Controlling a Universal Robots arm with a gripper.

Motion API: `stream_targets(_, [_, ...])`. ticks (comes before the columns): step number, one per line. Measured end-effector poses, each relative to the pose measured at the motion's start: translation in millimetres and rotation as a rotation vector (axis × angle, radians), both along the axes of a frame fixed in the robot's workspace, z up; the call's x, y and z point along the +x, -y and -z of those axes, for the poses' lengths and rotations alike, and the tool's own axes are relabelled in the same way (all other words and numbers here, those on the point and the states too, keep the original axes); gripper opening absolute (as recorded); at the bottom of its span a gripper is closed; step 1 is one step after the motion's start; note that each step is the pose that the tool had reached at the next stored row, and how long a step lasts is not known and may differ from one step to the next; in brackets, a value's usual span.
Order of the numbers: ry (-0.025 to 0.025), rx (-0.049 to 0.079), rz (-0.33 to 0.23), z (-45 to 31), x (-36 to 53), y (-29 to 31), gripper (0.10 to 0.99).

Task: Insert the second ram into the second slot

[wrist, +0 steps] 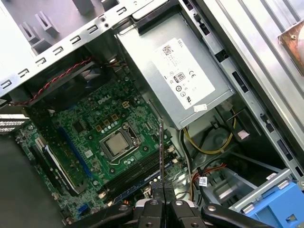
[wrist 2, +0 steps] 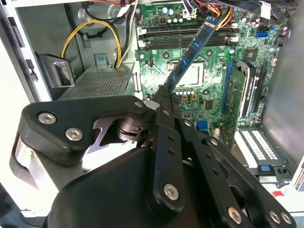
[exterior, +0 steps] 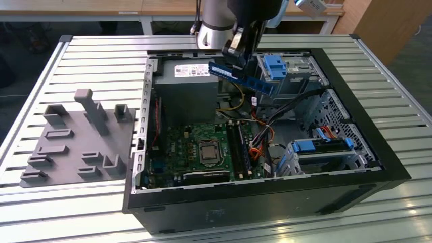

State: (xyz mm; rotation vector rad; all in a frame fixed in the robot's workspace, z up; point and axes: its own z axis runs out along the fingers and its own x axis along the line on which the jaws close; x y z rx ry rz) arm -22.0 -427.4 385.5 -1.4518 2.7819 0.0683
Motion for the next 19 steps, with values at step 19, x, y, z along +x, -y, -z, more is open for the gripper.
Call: stream_targets(19, [0.0, -0.001, 0.083, 0.1, 0.0, 0.0, 0.118])
